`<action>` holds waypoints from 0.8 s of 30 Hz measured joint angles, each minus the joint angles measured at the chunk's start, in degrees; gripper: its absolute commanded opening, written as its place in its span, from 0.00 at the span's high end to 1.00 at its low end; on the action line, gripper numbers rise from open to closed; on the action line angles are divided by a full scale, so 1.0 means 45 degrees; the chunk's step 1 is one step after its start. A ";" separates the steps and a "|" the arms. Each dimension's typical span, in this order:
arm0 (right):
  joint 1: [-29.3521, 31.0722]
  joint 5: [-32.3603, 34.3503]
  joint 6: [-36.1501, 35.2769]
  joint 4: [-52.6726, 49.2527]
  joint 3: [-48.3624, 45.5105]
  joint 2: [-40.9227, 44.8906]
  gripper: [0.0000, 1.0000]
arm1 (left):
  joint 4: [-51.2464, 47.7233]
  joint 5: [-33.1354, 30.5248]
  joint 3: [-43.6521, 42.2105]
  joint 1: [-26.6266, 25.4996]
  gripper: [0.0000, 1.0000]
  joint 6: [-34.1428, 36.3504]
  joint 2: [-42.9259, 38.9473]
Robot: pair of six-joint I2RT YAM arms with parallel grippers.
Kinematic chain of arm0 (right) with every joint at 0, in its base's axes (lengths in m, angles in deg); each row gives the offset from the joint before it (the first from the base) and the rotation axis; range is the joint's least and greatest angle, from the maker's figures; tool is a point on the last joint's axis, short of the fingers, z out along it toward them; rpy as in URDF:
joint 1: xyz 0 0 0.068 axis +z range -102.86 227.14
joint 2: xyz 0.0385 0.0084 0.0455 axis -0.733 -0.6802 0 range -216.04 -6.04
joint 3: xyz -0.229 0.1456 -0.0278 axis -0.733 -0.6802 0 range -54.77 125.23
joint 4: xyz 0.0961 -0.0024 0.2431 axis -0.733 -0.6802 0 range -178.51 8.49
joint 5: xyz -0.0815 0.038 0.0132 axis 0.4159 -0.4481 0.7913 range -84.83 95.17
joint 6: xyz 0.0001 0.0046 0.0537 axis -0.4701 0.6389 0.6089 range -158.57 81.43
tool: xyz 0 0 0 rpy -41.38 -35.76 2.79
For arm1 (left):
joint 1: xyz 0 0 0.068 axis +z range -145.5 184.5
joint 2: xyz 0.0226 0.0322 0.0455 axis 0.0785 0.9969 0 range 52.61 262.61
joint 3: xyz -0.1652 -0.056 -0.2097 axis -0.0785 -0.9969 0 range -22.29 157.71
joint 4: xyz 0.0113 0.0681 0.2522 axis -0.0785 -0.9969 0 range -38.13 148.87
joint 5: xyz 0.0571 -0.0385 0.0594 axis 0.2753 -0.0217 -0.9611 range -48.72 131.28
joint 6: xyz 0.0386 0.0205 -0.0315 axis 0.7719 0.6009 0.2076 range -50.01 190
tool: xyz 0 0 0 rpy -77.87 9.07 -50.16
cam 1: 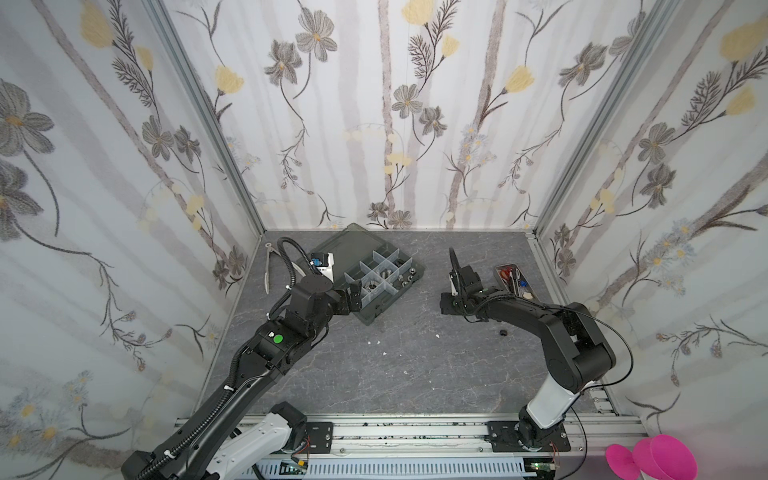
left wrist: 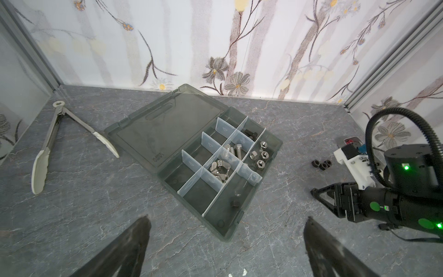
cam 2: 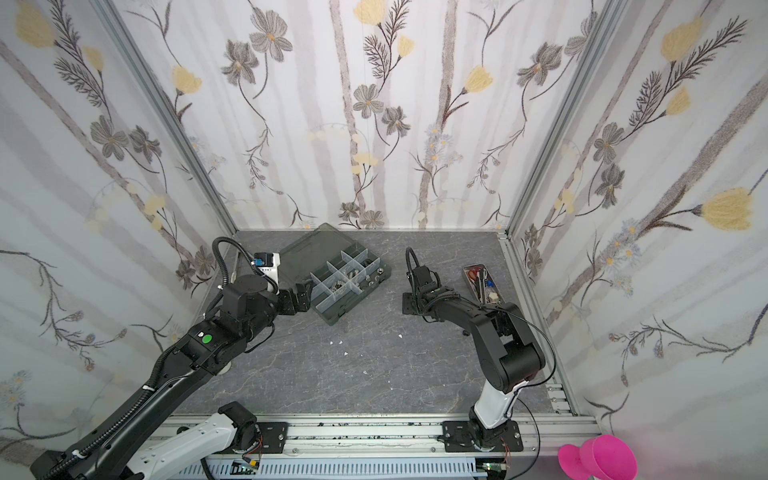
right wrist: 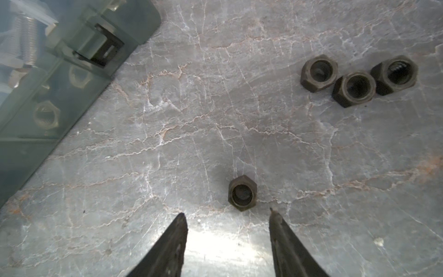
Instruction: Sort the screws and nuts into containers
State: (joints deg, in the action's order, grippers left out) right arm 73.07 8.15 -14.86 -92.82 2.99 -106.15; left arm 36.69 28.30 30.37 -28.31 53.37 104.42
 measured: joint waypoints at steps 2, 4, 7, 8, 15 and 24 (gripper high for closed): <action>0.0024 0.0117 -0.0010 -0.0034 0.0102 -0.0228 0.45 | 0.0024 -0.0068 -0.0272 0.0000 0.00 0.0005 -0.0063; 0.0034 0.0248 -0.0044 -0.0083 0.0151 -0.0374 0.47 | 0.0029 -0.0068 -0.0413 0.0000 0.00 0.0029 -0.0078; 0.0044 0.0471 -0.0044 -0.0092 0.0199 -0.0602 0.49 | 0.0151 -0.0078 -0.0486 0.0010 0.00 0.0044 -0.0136; 0.0044 0.0520 -0.0049 -0.0092 0.0214 -0.0685 0.50 | 0.0214 -0.0078 -0.0500 0.0034 0.00 0.0058 -0.0151; 0.0044 0.0801 -0.0087 -0.0029 0.0466 -0.1146 0.56 | 0.0345 -0.0010 -0.0617 0.0355 0.00 0.0083 -0.0175; 0.0039 0.1054 -0.0180 0.0155 0.0651 -0.1384 0.80 | 0.0505 0.0238 -0.0704 0.0622 0.00 0.0078 -0.0185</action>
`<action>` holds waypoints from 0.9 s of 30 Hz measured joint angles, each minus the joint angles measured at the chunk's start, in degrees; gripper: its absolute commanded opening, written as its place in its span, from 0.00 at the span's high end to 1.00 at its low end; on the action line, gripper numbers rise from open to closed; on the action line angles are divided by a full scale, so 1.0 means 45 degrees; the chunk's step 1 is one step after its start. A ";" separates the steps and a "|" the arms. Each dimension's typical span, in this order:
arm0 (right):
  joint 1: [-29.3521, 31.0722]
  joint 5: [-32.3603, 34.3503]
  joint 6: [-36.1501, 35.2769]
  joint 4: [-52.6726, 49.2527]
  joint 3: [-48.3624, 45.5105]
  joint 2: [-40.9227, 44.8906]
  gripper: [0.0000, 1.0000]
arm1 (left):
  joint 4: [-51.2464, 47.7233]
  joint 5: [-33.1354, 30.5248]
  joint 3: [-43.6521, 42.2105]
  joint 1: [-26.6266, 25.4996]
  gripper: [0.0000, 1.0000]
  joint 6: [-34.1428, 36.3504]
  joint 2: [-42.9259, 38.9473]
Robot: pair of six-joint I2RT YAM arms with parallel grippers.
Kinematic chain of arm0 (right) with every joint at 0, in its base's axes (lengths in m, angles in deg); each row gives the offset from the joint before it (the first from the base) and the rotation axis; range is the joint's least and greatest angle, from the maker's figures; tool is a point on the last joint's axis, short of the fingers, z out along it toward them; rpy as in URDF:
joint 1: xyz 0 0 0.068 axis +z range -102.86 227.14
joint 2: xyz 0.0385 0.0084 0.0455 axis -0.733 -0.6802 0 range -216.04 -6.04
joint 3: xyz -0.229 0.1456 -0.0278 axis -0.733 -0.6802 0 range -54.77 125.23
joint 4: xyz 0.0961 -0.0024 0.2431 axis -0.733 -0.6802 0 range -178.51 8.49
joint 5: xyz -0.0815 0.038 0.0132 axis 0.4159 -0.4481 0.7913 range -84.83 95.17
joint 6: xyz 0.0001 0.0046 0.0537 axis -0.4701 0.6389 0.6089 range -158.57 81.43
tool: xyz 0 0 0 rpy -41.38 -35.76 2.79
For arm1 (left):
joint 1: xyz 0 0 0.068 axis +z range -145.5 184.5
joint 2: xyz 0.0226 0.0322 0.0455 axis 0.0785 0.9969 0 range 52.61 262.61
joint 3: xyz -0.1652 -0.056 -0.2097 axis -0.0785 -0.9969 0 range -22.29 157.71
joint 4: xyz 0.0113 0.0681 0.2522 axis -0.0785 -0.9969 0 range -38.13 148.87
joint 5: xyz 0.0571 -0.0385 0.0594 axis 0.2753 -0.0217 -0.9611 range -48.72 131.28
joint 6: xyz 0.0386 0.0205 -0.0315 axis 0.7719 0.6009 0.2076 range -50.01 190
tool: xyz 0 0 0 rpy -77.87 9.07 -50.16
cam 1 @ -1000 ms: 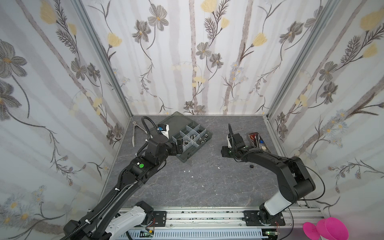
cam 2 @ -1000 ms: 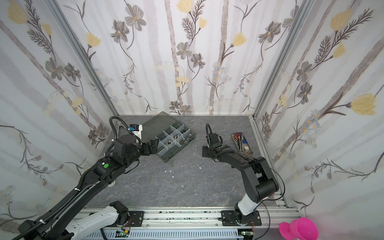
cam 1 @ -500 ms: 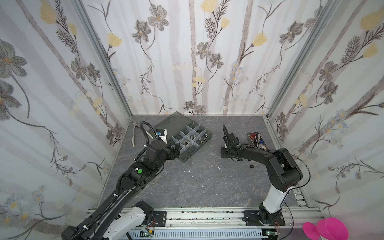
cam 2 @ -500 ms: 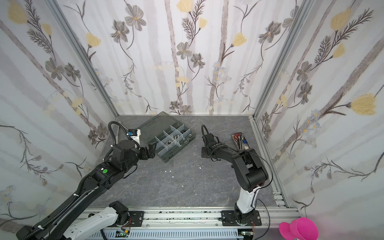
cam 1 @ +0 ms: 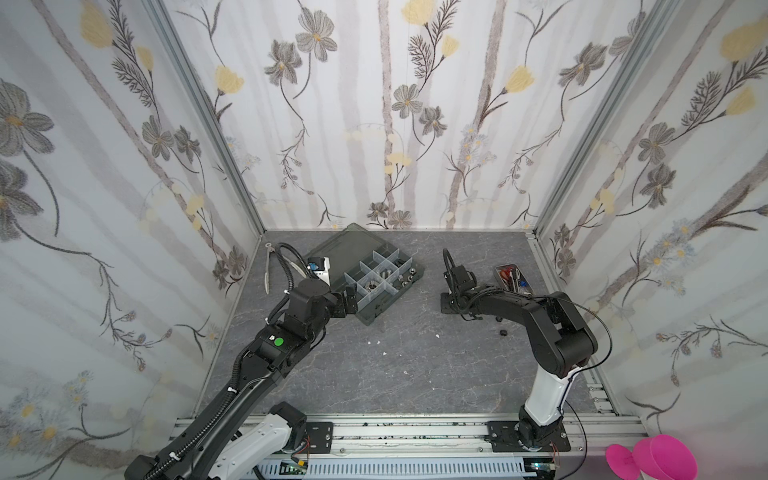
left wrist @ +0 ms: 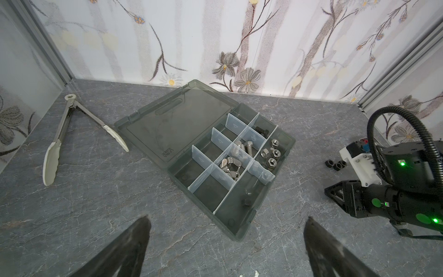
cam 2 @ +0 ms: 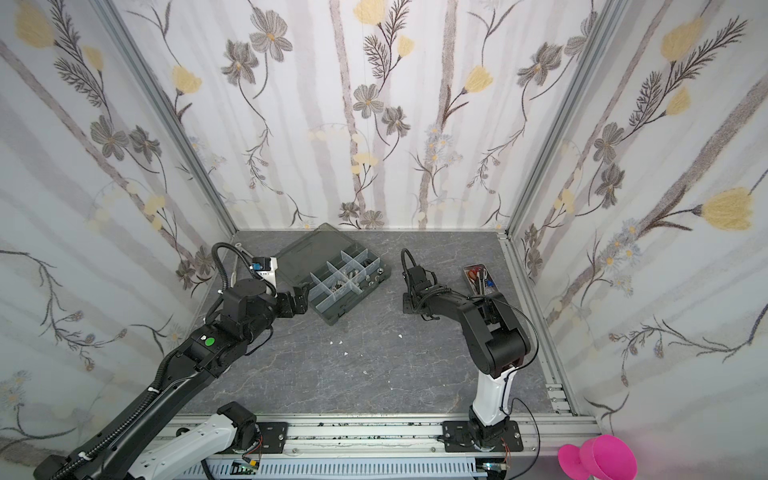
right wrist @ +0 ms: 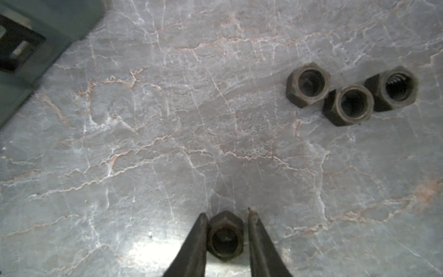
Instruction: Sort the screws and nuts into containers
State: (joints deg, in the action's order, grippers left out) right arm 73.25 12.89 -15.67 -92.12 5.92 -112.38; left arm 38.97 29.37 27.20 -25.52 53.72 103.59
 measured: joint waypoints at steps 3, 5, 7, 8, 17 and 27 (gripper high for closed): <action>0.0005 -0.0019 0.0000 0.0053 0.0024 -0.0019 0.86 | 0.0005 0.0024 -0.0015 0.0058 0.00 0.0000 0.0010; 0.0005 -0.0024 0.0000 0.0058 0.0034 -0.0019 0.88 | 0.0010 0.0024 -0.0029 0.0107 0.00 0.0000 0.0015; 0.0005 -0.0024 -0.0005 0.0053 0.0034 0.0000 0.89 | 0.0019 0.0024 -0.0034 0.0146 0.00 0.0000 0.0039; 0.0005 -0.0034 -0.0010 0.0044 0.0034 0.0024 0.90 | 0.0029 0.0024 -0.0039 0.0175 0.00 0.0000 0.0053; 0.0534 -0.0699 -0.0015 -0.0364 0.0597 0.0767 0.92 | 0.0053 0.0034 -0.0078 0.0287 0.00 0.0000 0.0092; 0.2137 -0.1409 -0.0112 -0.0529 0.2613 0.0704 0.94 | 0.0097 0.0024 -0.0175 0.0389 0.00 0.0000 0.0121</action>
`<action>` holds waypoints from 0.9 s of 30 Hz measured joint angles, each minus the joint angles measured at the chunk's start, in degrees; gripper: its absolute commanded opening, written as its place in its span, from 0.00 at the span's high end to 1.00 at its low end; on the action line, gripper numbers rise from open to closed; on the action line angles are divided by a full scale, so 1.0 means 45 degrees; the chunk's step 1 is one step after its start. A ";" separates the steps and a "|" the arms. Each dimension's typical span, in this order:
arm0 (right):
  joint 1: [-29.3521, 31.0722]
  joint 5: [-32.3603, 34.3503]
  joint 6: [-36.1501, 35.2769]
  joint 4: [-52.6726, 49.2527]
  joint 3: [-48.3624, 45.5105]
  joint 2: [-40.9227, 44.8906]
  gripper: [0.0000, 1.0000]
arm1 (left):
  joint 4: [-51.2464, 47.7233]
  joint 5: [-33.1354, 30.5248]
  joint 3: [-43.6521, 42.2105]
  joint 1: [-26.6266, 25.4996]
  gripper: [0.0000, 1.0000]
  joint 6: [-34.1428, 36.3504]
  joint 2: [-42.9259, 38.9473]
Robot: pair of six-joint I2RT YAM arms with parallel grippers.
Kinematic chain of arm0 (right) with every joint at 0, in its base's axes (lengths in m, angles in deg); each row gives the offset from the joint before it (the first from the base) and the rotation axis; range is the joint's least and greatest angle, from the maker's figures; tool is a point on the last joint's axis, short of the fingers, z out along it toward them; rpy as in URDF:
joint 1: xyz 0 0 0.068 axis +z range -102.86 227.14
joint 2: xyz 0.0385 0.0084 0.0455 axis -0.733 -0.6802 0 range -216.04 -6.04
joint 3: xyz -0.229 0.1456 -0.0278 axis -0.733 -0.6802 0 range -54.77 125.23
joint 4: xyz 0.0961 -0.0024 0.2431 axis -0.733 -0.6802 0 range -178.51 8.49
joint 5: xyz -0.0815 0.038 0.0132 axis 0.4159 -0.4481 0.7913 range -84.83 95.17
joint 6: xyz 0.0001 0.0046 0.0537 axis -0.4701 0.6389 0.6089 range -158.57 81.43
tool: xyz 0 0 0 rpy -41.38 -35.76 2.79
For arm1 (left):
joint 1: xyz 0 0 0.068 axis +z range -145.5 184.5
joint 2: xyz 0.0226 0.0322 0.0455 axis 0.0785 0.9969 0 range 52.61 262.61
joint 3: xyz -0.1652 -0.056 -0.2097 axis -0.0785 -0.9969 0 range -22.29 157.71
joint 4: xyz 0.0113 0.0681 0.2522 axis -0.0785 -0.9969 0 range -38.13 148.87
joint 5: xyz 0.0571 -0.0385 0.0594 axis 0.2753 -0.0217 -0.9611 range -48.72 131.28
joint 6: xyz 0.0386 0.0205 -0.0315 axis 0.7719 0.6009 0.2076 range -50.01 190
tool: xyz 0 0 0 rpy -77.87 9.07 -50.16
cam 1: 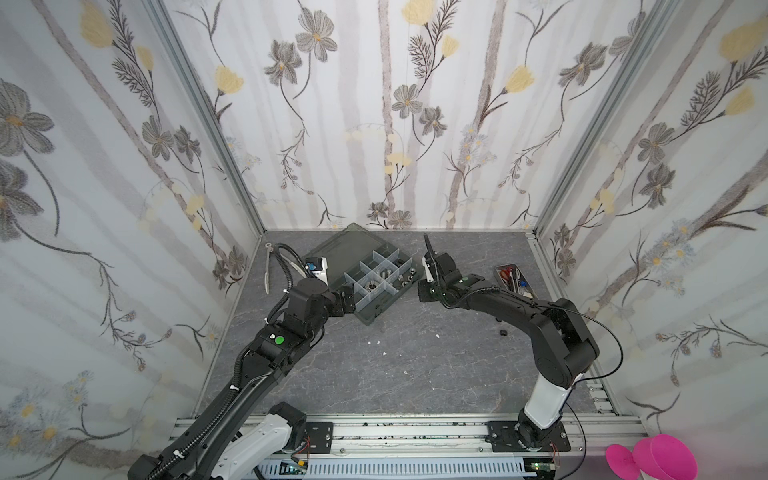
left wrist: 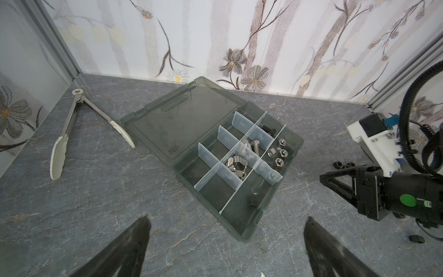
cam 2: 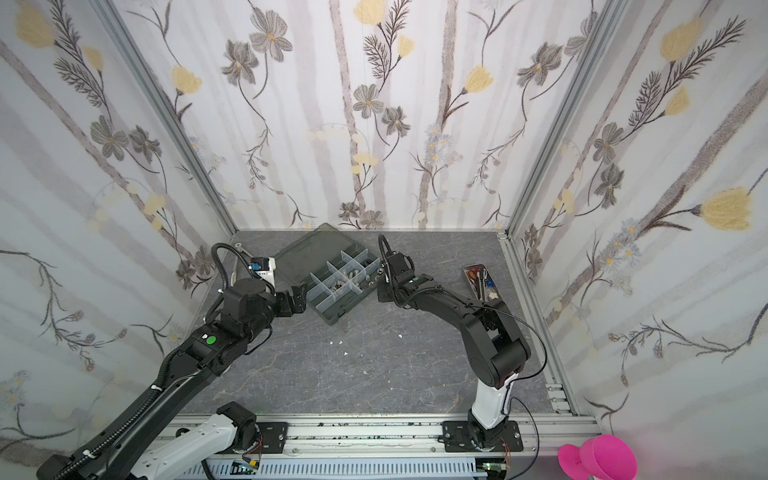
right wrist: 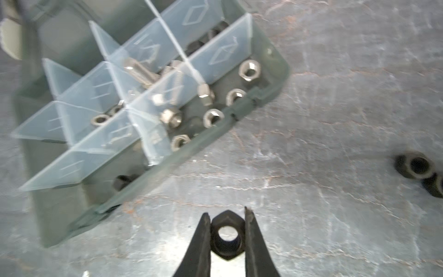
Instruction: Sort the screws and nuts into containers
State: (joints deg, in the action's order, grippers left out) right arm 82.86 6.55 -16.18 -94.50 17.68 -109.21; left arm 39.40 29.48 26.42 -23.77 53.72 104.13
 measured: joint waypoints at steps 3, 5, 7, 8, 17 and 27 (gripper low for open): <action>0.0418 -0.0398 0.0000 0.0019 0.0588 -0.0287 0.94 | 0.0000 -0.0005 -0.0010 0.0024 0.00 0.0000 0.0000; 0.0597 -0.0612 0.0005 0.0000 0.0913 -0.0525 0.94 | 0.0000 0.0000 -0.0010 0.0112 0.00 -0.0005 0.0000; 0.0753 -0.0675 0.0010 0.0005 0.1234 -0.0787 0.95 | 0.0000 0.0000 -0.0010 0.0238 0.00 -0.0005 0.0010; 0.0835 -0.0738 0.0015 0.0000 0.1399 -0.0928 0.95 | 0.0000 0.0005 -0.0010 0.0316 0.00 -0.0005 0.0024; 0.1564 -0.1331 0.0160 -0.0005 0.2885 -0.2336 0.95 | 0.0034 0.0316 -0.0015 0.0719 0.00 -0.0049 0.0058; 0.1642 -0.1559 0.0350 -0.0010 0.3521 -0.3269 0.87 | 0.0083 0.0534 -0.0039 0.0845 0.00 -0.0058 0.0175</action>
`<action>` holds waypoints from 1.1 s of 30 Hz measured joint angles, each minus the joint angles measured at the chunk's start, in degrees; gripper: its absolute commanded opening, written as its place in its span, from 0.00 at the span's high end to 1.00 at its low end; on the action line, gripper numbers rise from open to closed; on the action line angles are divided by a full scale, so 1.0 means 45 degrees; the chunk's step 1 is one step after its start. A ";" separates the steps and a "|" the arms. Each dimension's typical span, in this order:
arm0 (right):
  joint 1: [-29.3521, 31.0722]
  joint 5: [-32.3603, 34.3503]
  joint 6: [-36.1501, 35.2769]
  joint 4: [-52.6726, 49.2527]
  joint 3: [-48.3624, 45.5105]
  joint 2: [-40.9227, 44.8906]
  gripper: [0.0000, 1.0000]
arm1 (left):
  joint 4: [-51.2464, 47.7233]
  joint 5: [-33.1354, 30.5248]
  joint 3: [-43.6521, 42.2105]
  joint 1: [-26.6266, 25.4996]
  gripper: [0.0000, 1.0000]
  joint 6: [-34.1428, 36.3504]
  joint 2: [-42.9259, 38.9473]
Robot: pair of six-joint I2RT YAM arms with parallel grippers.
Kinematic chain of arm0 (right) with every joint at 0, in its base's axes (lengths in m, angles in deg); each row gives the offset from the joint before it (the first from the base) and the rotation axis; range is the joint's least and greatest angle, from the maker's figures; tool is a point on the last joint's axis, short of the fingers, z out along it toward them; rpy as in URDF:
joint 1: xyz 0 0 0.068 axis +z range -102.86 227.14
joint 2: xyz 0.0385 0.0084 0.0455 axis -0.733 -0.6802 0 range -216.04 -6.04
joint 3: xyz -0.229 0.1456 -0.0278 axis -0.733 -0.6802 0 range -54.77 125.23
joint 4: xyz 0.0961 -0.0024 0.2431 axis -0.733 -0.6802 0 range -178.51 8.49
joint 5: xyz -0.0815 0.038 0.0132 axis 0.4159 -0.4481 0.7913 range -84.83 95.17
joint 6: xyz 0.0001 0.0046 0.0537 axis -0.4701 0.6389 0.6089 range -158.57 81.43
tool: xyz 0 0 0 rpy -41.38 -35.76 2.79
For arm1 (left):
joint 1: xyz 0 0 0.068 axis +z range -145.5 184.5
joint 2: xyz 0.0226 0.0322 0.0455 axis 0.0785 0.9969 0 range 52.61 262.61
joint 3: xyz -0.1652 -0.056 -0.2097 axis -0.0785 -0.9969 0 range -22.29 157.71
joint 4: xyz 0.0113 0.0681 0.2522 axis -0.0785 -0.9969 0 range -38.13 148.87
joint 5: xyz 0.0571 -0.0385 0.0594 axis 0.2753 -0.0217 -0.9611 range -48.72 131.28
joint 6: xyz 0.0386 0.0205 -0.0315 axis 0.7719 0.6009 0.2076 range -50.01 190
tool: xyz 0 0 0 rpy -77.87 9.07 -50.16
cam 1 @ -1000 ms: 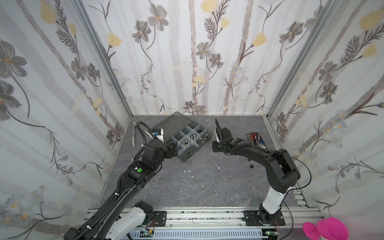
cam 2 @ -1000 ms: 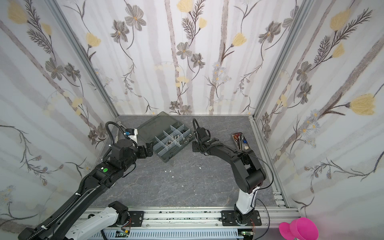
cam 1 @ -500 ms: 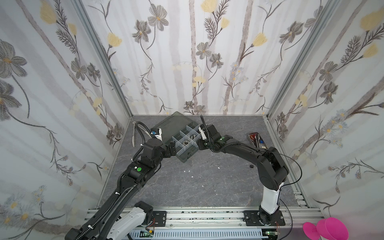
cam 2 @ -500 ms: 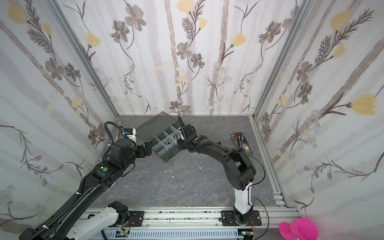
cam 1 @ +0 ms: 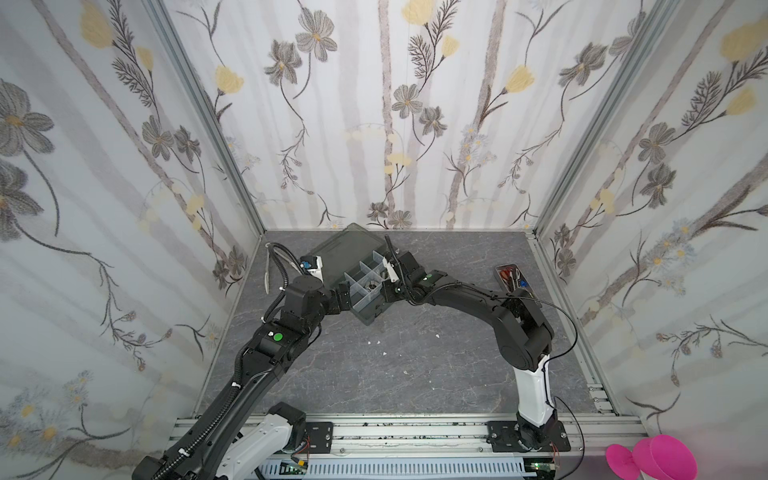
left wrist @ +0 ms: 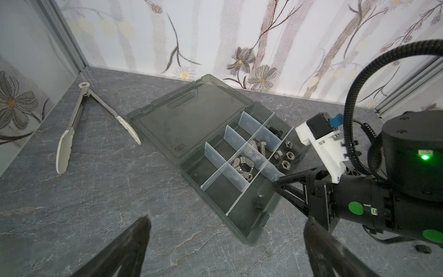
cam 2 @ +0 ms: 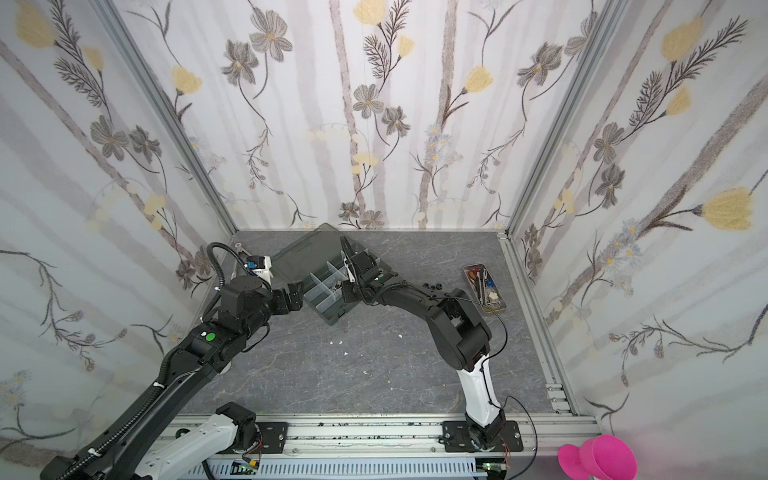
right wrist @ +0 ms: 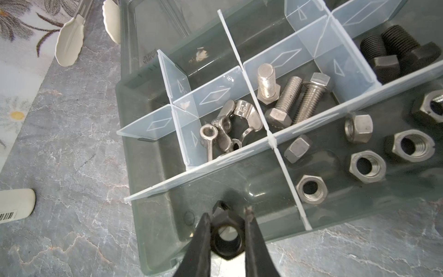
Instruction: Sort the screws and nuts into containers
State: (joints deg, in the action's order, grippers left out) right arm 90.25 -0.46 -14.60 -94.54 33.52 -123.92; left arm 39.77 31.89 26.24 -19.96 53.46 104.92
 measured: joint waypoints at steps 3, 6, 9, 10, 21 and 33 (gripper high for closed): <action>0.0000 -0.0019 0.0000 0.0000 0.0151 -0.0175 0.81 | 0.0000 0.0044 0.0000 0.0019 0.00 -0.0005 0.0034; 0.0000 -0.0087 0.0010 0.0005 0.0282 -0.0306 0.73 | 0.0000 0.0141 0.0000 0.0024 0.00 -0.0039 0.0058; -0.0019 -0.0112 0.0010 0.0010 0.0330 -0.0355 0.67 | 0.0005 0.0355 0.0010 0.0024 0.00 -0.0087 0.0155; -0.0029 -0.0107 0.0010 0.0010 0.0335 -0.0355 0.65 | 0.0005 0.0427 0.0029 0.0024 0.01 -0.0087 0.0204; -0.0267 -0.0049 -0.0039 0.0306 -0.0563 0.0855 0.59 | -0.0573 0.1044 0.1685 -0.0160 0.05 -0.0117 0.1637; -0.1817 -0.0427 0.0481 0.2225 -0.5892 0.5187 0.60 | -0.1817 -0.0330 0.4328 -0.2982 0.10 -0.0243 0.4507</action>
State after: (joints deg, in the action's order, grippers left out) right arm 82.08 -2.39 -12.44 -84.53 7.01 -100.58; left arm 31.60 30.40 45.72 -33.38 52.37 125.20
